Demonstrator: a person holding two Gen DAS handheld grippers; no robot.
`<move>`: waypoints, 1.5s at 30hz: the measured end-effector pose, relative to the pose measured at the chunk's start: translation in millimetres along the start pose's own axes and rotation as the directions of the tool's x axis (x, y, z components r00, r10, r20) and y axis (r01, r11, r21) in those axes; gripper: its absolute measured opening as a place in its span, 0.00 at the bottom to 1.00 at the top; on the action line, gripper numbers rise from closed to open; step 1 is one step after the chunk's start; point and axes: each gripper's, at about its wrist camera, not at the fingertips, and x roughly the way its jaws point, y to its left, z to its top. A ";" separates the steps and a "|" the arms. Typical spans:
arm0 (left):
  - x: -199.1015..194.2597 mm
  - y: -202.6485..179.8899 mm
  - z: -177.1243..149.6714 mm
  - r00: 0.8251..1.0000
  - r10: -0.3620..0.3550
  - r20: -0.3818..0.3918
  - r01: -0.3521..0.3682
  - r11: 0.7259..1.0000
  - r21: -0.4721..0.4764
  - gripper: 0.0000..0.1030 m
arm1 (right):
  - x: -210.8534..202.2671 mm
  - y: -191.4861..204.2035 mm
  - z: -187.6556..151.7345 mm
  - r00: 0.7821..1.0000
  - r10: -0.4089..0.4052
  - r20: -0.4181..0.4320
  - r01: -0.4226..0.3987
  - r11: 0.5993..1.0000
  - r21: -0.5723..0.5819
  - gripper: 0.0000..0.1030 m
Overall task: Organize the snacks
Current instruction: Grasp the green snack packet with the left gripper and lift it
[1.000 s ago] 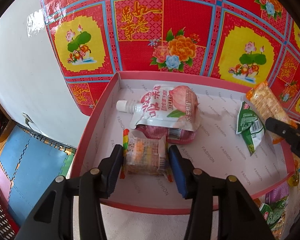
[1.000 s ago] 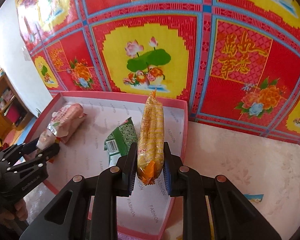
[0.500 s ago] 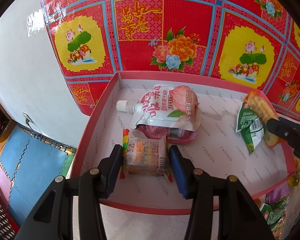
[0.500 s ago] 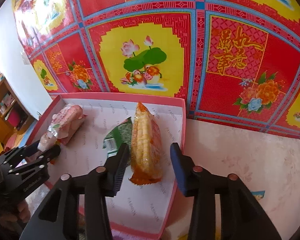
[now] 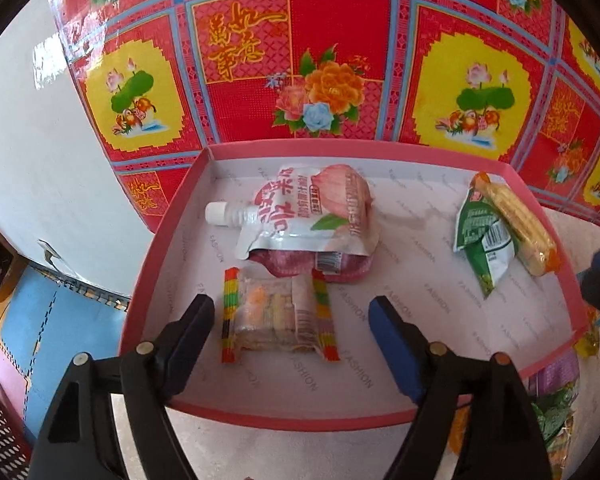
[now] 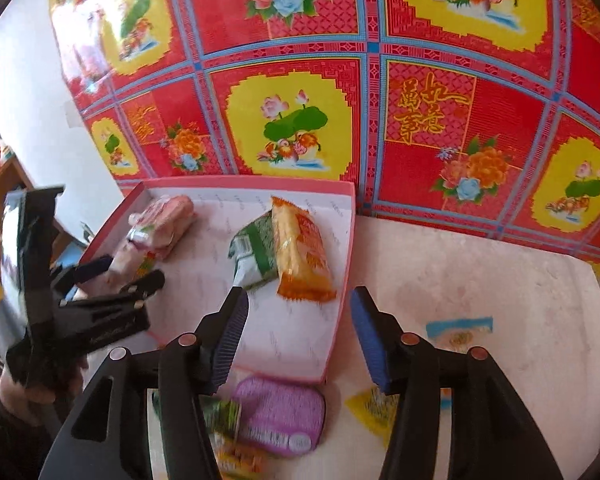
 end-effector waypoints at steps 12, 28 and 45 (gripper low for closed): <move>-60.6 -15.0 -2.0 0.994 -0.062 0.086 0.062 0.998 0.005 0.81 | -27.5 -12.6 -34.5 1.000 -0.030 0.005 0.030 0.999 -0.021 0.54; -89.6 -71.2 -38.4 0.983 -0.183 -0.003 0.183 0.981 0.057 0.81 | -55.3 -59.3 -80.4 0.999 -0.044 -0.006 0.044 0.997 0.056 0.54; -75.3 -106.1 -57.7 0.982 -0.170 -0.081 0.180 0.976 0.123 0.79 | -52.9 -79.0 -104.1 1.000 -0.017 -0.022 0.019 0.996 0.093 0.54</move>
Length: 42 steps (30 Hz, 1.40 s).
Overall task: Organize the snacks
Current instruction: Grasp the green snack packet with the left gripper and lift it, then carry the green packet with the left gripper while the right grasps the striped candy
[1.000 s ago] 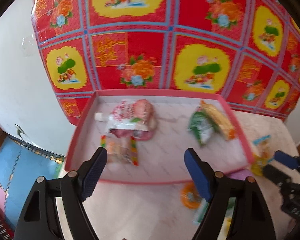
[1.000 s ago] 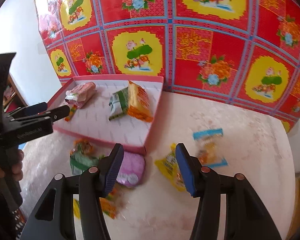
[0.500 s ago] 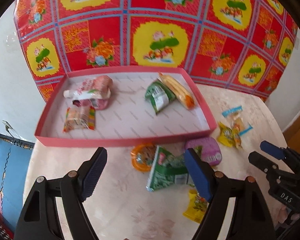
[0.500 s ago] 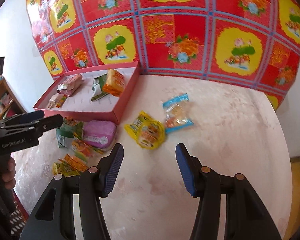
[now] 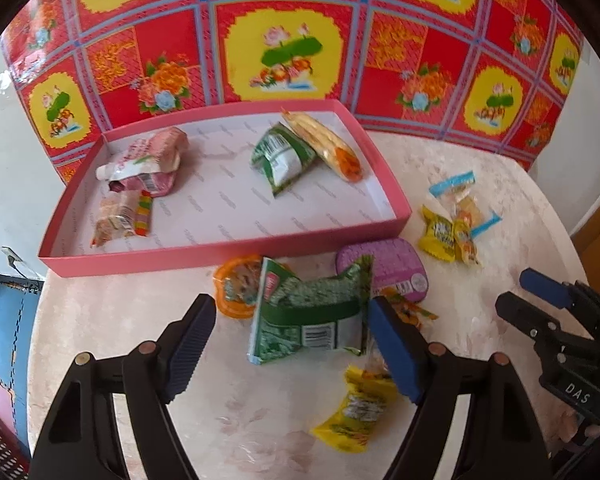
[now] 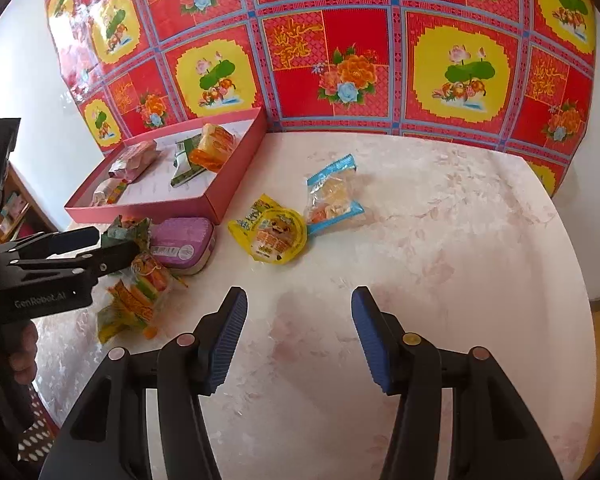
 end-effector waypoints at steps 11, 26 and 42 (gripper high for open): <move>0.5 -12.6 -2.4 0.999 -0.026 0.026 0.025 0.999 0.048 0.60 | 5.0 2.0 -4.0 1.000 0.008 -0.011 -0.009 1.000 -0.005 0.59; -14.8 0.3 -5.2 0.997 -0.027 0.071 0.025 0.999 0.034 0.47 | 8.2 11.2 -6.1 1.000 -0.019 -0.006 0.018 0.999 -0.041 0.69; -24.6 64.2 -34.3 0.997 0.066 0.034 -0.062 0.990 -0.123 0.48 | 6.5 20.6 -1.5 0.996 0.077 -0.050 -0.075 0.996 0.041 0.68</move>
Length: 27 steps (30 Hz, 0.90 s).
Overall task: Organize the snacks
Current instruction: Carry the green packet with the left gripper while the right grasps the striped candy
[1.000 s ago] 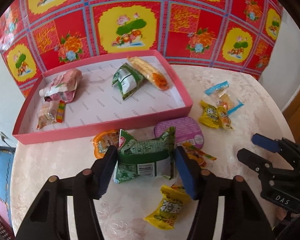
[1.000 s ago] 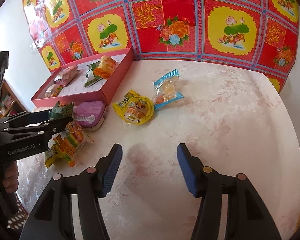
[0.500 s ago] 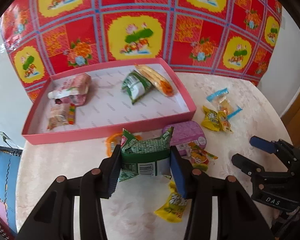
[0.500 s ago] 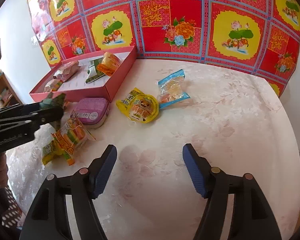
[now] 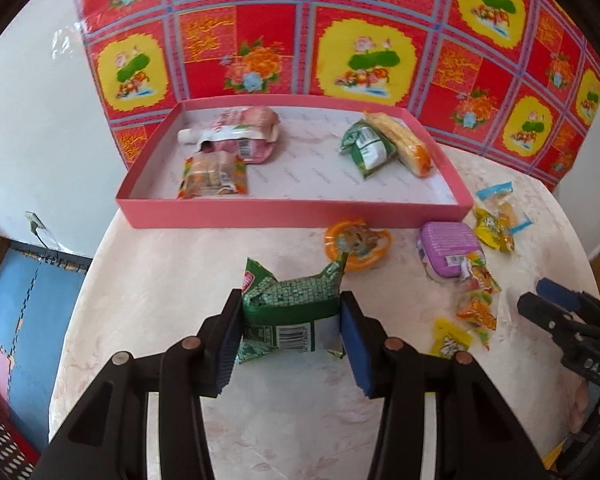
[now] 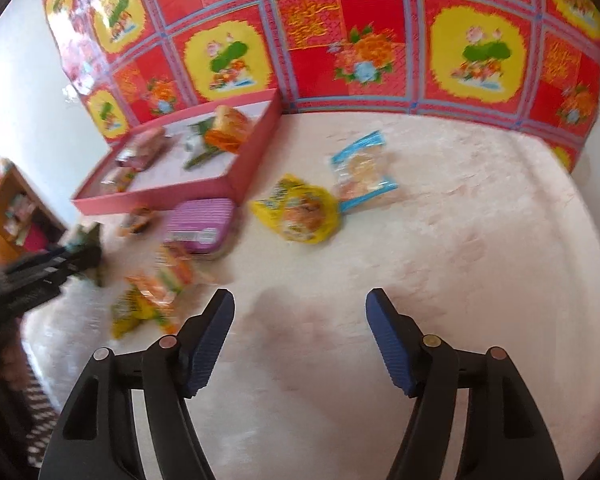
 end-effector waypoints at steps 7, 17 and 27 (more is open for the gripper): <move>-2.3 5.5 -2.8 1.000 -0.005 0.012 0.005 1.000 -0.008 0.48 | -3.8 32.8 5.0 0.999 0.050 0.021 -0.049 0.997 -0.062 0.68; -1.7 8.6 -4.4 0.999 -0.030 0.024 0.030 0.999 -0.023 0.48 | 16.1 63.3 6.7 0.999 0.041 -0.020 -0.043 0.990 -0.137 0.67; -0.6 9.9 -4.1 0.999 -0.046 0.024 0.047 0.998 -0.029 0.49 | 28.4 72.2 6.5 0.999 0.010 -0.041 -0.016 0.987 -0.159 0.42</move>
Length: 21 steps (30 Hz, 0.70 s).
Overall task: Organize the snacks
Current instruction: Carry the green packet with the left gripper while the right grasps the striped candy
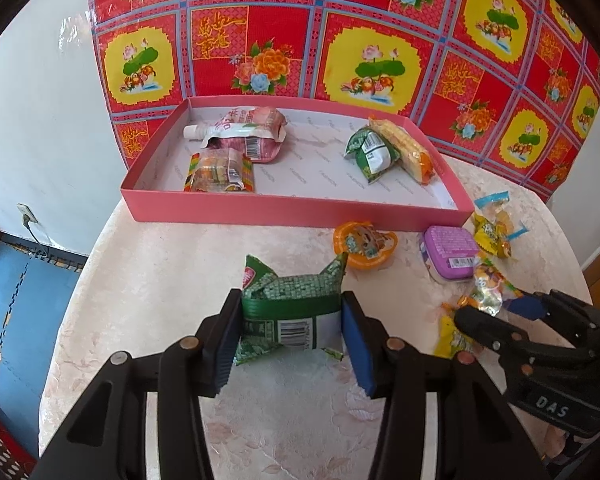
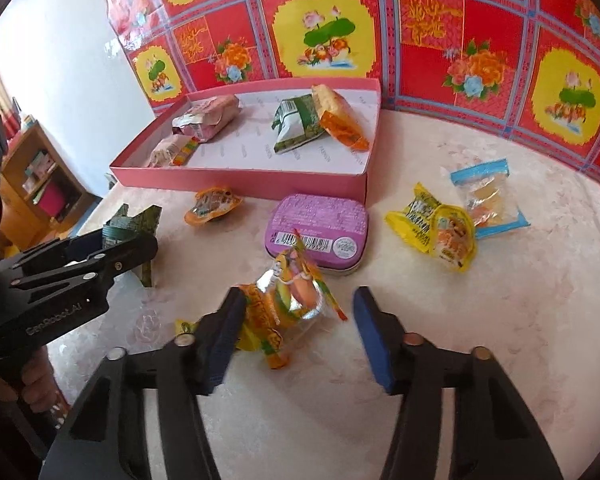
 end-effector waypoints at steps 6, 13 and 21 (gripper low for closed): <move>-2.9 1.8 0.2 1.000 -0.012 0.004 0.012 1.000 -0.015 0.49 | -3.7 -2.3 -1.7 1.000 -0.001 0.016 0.001 1.000 0.014 0.29; -11.5 3.0 1.7 1.000 -0.017 0.022 0.017 1.000 -0.020 0.48 | -18.2 -0.5 1.2 0.998 0.009 0.057 -0.009 1.000 0.000 0.22; -23.2 3.7 13.6 0.998 -0.019 0.067 0.020 1.000 -0.019 0.48 | -36.7 0.4 9.0 0.994 0.028 0.105 -0.026 1.000 -0.017 0.22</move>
